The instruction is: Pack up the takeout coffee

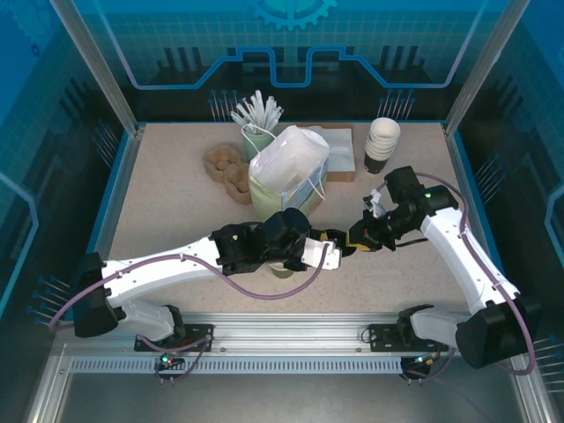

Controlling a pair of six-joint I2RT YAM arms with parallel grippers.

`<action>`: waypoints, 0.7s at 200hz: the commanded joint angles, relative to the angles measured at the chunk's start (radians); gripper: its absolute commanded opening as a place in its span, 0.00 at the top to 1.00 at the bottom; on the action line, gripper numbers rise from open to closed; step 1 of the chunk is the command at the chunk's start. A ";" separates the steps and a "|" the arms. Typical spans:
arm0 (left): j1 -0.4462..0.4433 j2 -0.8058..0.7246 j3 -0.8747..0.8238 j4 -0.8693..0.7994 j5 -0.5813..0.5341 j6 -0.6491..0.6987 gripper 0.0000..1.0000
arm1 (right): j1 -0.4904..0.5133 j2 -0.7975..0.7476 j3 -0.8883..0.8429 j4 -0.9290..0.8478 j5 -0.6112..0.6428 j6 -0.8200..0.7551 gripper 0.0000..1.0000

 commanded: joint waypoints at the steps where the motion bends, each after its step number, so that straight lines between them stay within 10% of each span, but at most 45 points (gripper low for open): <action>1: -0.016 0.024 0.043 -0.017 -0.059 0.066 0.70 | -0.003 0.007 0.025 -0.036 -0.065 -0.022 1.00; 140: -0.044 0.063 0.090 -0.055 -0.145 0.181 0.84 | 0.002 0.033 0.044 -0.034 -0.074 -0.034 0.99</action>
